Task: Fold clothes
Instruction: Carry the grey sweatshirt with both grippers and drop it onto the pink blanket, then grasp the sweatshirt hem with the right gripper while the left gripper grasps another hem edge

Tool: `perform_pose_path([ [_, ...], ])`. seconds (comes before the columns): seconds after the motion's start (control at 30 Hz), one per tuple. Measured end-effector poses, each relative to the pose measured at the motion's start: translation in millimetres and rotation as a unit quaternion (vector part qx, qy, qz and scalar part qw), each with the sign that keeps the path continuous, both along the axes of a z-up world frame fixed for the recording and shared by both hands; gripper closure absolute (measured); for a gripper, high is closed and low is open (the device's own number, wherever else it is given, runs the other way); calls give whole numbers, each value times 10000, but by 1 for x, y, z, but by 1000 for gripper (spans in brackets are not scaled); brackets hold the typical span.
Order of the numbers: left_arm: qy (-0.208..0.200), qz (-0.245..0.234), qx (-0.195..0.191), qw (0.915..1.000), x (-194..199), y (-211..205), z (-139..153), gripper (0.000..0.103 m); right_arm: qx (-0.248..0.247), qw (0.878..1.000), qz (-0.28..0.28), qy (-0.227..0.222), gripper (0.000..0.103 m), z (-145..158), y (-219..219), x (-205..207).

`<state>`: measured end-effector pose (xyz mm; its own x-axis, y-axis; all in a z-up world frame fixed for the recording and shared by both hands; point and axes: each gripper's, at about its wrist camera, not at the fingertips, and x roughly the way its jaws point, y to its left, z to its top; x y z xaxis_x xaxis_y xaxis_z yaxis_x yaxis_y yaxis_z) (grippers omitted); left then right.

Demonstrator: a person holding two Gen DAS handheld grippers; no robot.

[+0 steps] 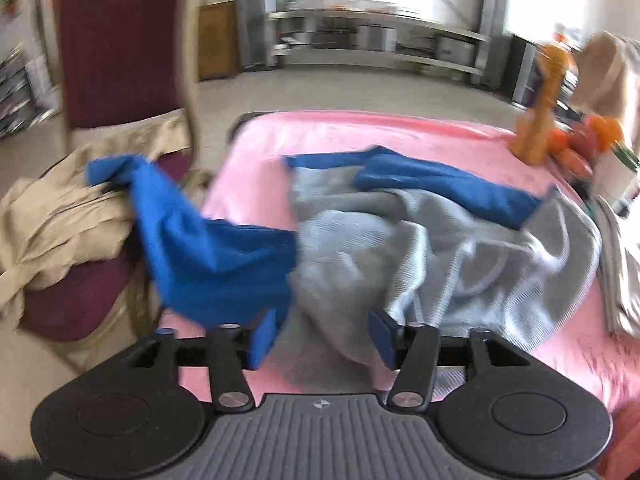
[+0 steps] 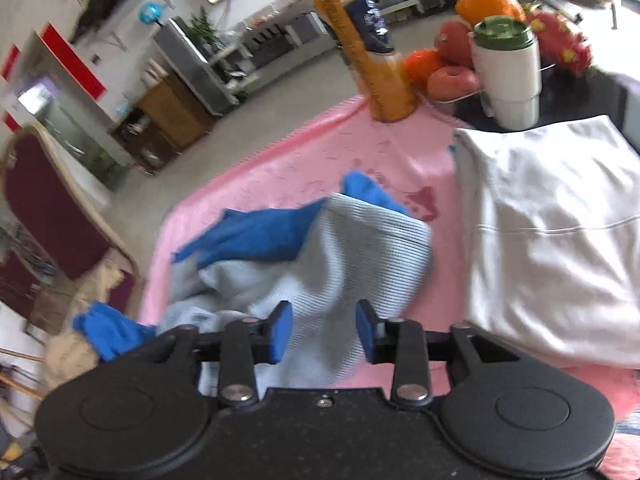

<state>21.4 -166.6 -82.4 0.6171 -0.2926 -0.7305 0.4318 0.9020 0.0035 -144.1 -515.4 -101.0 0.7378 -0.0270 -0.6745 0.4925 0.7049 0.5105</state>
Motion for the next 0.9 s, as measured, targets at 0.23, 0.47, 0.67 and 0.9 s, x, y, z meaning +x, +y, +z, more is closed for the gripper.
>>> perform_pose_path([
  [0.23,-2,708,-140,9974,3,17,11,26,36,9950,502,-864,51,32,13,7],
  [0.47,575,336,-202,9976,5,1,-20,19,-72,9956,712,-598,46,26,22,39],
  [0.67,1123,-59,-370,9930,3,-18,-57,23,222,9920,1229,163,29,-7,55,87],
  [0.9,1036,242,-671,9921,8,12,-49,22,1281,9854,995,523,22,-53,90,137],
])
